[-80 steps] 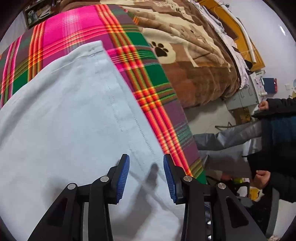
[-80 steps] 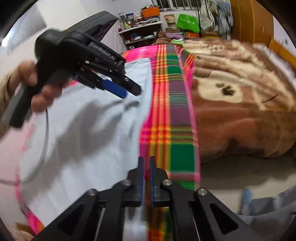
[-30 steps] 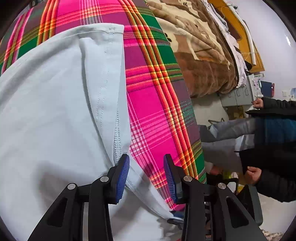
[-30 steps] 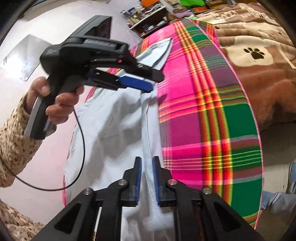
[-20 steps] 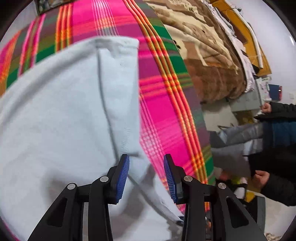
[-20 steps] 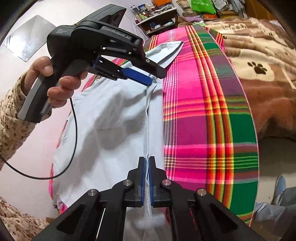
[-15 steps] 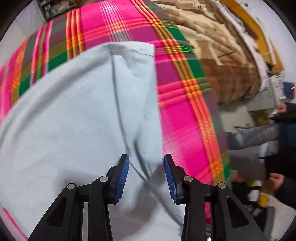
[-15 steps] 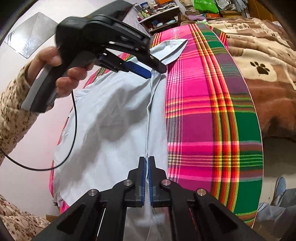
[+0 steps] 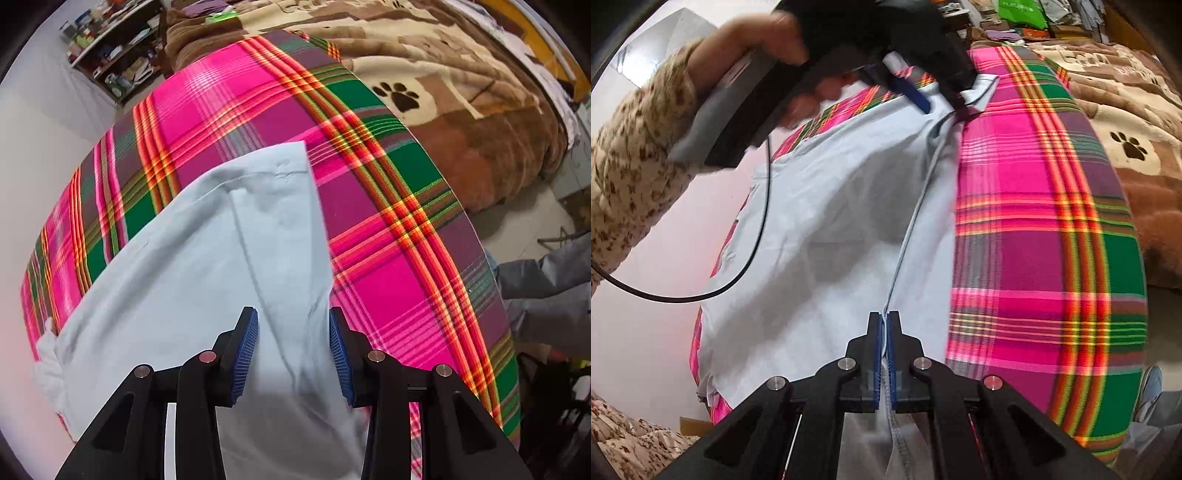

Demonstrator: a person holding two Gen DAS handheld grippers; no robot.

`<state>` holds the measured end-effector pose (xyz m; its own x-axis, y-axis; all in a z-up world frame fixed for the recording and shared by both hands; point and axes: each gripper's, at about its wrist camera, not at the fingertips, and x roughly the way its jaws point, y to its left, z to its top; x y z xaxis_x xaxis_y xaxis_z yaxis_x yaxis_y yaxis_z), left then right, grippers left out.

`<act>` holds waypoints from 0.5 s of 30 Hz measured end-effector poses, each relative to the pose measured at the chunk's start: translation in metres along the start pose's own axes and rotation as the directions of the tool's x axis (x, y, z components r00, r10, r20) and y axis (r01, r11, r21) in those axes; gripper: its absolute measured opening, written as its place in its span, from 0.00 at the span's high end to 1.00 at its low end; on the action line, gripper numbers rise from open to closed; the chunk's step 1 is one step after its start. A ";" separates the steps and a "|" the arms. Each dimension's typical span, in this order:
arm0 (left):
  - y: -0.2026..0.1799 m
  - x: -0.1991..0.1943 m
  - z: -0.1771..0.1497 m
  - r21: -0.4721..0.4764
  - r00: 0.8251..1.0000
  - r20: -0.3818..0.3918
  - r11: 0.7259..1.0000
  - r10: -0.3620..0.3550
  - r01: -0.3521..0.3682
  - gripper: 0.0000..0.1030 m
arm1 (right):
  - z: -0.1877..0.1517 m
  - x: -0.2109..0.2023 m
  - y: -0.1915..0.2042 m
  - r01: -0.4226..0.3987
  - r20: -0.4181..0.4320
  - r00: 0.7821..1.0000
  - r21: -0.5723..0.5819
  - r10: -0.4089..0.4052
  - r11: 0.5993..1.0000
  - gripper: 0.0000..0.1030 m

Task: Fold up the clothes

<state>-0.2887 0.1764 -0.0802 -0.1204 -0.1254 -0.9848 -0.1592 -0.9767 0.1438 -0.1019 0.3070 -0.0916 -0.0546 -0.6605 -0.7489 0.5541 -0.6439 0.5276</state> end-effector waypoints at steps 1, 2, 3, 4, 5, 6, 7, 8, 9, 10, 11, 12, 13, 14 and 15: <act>-0.002 0.002 0.003 0.009 1.000 -0.003 1.000 0.023 -0.023 0.60 | 0.002 0.003 0.004 -0.003 -0.003 1.000 -0.004 0.003 1.000 0.97; -0.003 0.003 0.006 0.009 0.999 0.003 0.999 0.037 -0.037 0.60 | 0.003 0.005 0.008 -0.006 -0.005 1.000 -0.007 0.006 1.000 0.97; -0.003 0.004 0.009 0.008 0.999 0.010 0.999 0.050 -0.051 0.60 | 0.003 0.006 0.009 -0.005 -0.007 1.000 -0.009 0.005 1.000 0.97; -0.003 0.005 0.012 0.008 0.998 0.016 0.998 0.064 -0.064 0.60 | 0.004 0.008 0.009 -0.004 -0.009 1.000 -0.011 0.004 1.000 0.97; -0.003 0.007 0.015 0.009 0.997 0.011 0.997 0.073 -0.074 0.60 | 0.004 0.008 0.010 -0.005 -0.007 1.000 -0.012 0.004 1.000 0.97; -0.002 0.009 0.017 0.010 0.997 0.006 0.997 0.083 -0.083 0.60 | 0.004 0.008 0.009 -0.004 -0.005 1.000 -0.012 0.004 1.000 0.97; -0.002 0.011 0.020 0.010 0.996 0.002 0.996 0.092 -0.092 0.60 | 0.005 0.008 0.009 -0.004 -0.003 1.000 -0.012 0.004 1.000 0.97; -0.001 0.011 0.024 -0.004 0.996 0.004 0.996 0.085 -0.085 0.60 | 0.005 0.008 0.009 -0.004 -0.001 1.000 -0.012 0.004 1.000 0.97; 0.002 0.008 0.026 -0.017 0.997 0.018 0.997 0.075 -0.074 0.61 | 0.005 0.007 0.007 0.001 0.003 1.000 -0.007 -0.001 1.000 0.97; 0.006 0.006 0.028 -0.030 0.997 0.031 0.998 0.064 -0.063 0.65 | 0.005 0.006 0.006 0.005 0.007 1.000 -0.003 -0.005 1.000 0.97; 0.009 0.003 0.031 -0.043 0.998 0.045 0.998 0.054 -0.052 0.70 | 0.004 0.003 0.003 0.010 0.015 1.000 0.006 -0.010 1.000 0.97; 0.013 0.000 0.032 -0.061 0.998 0.056 0.998 0.030 -0.027 0.83 | 0.003 0.001 0.001 0.016 0.023 1.000 0.014 -0.016 1.000 0.97; 0.018 -0.004 0.034 -0.078 0.998 0.068 0.997 0.007 -0.002 0.92 | 0.003 -0.002 -0.002 0.021 0.031 0.999 0.023 -0.022 1.000 0.97; 0.020 -0.008 0.035 -0.094 0.996 0.083 0.995 -0.007 0.014 0.92 | 0.003 -0.005 -0.004 0.029 0.039 0.999 0.031 -0.030 0.999 0.97; 0.022 -0.012 0.036 -0.110 0.995 0.099 0.993 -0.020 0.031 0.93 | 0.003 -0.009 -0.006 0.037 0.047 0.998 0.040 -0.038 0.999 0.97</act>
<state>-0.3265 0.1626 -0.0618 -0.2132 -0.0877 -0.9731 -0.0541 -0.9934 0.1014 -0.1070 0.3158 -0.0874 -0.1145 -0.6526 -0.7490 0.5178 -0.6827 0.5156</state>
